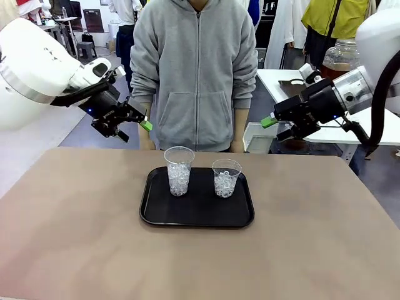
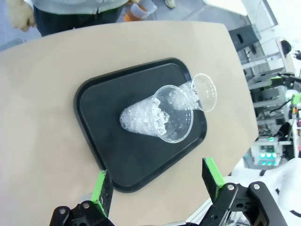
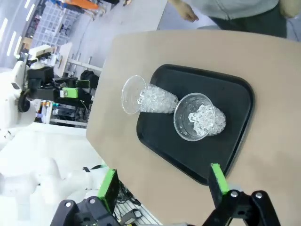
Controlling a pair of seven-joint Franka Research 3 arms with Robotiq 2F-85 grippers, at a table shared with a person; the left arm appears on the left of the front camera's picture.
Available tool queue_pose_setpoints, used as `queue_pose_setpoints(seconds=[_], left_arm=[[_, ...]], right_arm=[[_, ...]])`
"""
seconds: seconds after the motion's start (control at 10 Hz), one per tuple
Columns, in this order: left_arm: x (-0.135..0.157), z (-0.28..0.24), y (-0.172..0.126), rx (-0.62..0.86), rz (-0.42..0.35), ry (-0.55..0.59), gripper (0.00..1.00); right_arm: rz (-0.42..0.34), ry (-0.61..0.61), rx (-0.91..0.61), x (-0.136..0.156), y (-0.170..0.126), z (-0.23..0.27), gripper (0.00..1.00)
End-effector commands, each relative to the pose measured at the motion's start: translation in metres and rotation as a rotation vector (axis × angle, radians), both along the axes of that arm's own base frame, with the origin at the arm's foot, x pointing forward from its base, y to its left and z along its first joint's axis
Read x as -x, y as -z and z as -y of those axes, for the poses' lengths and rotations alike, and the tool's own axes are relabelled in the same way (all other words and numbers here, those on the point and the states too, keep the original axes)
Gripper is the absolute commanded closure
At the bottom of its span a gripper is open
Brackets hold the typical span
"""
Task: Pour the drink into the iced cup.
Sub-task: Pick up the iced cup indicated by the human and present it to them.
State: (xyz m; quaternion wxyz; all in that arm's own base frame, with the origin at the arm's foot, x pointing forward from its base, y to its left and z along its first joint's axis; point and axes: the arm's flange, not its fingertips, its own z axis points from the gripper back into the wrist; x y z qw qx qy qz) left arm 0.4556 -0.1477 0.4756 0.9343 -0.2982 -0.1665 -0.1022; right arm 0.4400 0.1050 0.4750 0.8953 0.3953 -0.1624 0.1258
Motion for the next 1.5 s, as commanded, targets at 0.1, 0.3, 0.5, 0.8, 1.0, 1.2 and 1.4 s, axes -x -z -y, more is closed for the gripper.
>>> queue_pose_setpoints(seconds=[0.1,0.3,0.5,0.8,1.0,1.2,1.4], left_arm=[[0.0,-0.001,0.0,0.027,-0.021,-0.019,0.0],[0.0,0.0,0.0,0.001,-0.004,-0.005,0.0],[-0.001,-0.036,0.0,0.176,-0.064,-0.078,0.0],[-0.008,-0.065,0.014,0.367,-0.142,-0.1,0.0],[-0.015,-0.076,0.03,0.484,-0.212,-0.06,0.0],[-0.022,-0.086,0.048,0.575,-0.258,-0.036,0.0],[-0.03,-0.097,0.065,0.641,-0.3,-0.016,0.0]], right_arm=[[-0.01,0.014,-0.016,0.002,-0.001,0.003,0.0],[-0.002,0.004,0.011,0.0,0.0,0.001,0.0],[-0.133,0.162,-0.155,-0.012,-0.005,0.024,0.0],[-0.278,0.19,-0.37,-0.021,0.005,0.05,0.0],[-0.361,0.139,-0.482,-0.028,0.018,0.065,0.0],[-0.43,0.106,-0.586,-0.035,0.035,0.078,0.0],[-0.462,0.09,-0.624,-0.043,0.052,0.084,0.0]])
